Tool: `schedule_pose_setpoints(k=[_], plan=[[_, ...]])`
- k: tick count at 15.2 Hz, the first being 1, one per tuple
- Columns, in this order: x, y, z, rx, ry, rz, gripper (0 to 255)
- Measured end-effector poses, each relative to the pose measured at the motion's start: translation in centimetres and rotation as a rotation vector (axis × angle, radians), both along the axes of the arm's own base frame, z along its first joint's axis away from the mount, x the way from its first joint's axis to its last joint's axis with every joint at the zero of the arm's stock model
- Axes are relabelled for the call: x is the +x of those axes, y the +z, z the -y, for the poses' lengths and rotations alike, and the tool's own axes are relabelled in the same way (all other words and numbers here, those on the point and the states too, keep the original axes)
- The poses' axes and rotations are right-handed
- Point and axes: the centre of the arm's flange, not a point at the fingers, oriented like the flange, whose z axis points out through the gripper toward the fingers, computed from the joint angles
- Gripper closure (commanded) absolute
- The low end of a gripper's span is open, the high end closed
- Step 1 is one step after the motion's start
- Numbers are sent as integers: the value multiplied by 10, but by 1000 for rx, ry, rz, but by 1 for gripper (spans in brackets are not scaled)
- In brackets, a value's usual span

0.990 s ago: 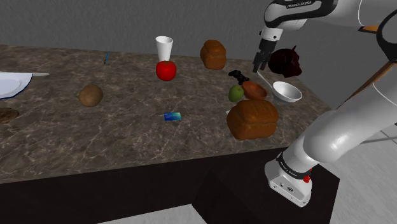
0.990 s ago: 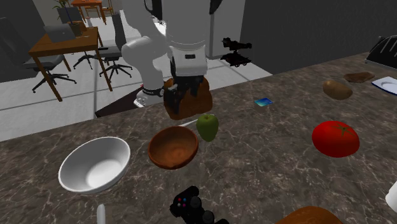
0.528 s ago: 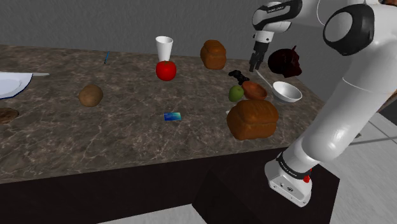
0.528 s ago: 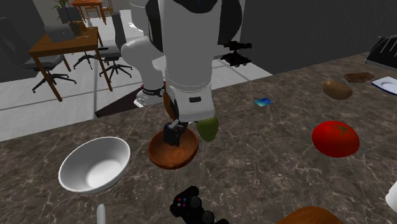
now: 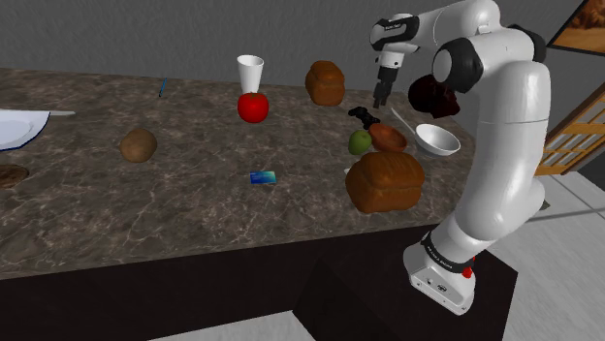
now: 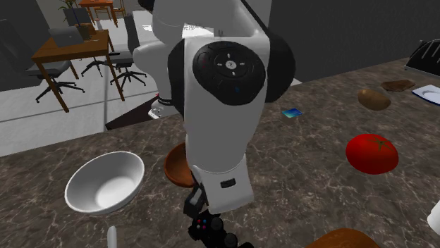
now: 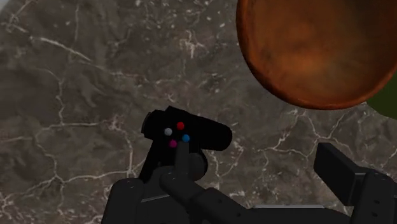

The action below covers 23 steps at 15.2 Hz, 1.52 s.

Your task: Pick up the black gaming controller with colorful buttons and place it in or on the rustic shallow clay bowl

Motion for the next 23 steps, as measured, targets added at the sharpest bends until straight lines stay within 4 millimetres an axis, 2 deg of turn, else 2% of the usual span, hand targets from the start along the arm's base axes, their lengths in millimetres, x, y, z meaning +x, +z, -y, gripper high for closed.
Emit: schedule_pose_setpoints(k=[4, 6, 13, 19, 20, 23], plan=[[35, -29, 35, 15, 36, -15, 0], [43, -41, 45, 21, 49, -21, 0], [37, -75, 42, 24, 54, -22, 0], [36, -78, 42, 23, 54, -21, 0], [36, -78, 42, 23, 54, -21, 255], [38, -73, 39, 25, 58, -16, 255]])
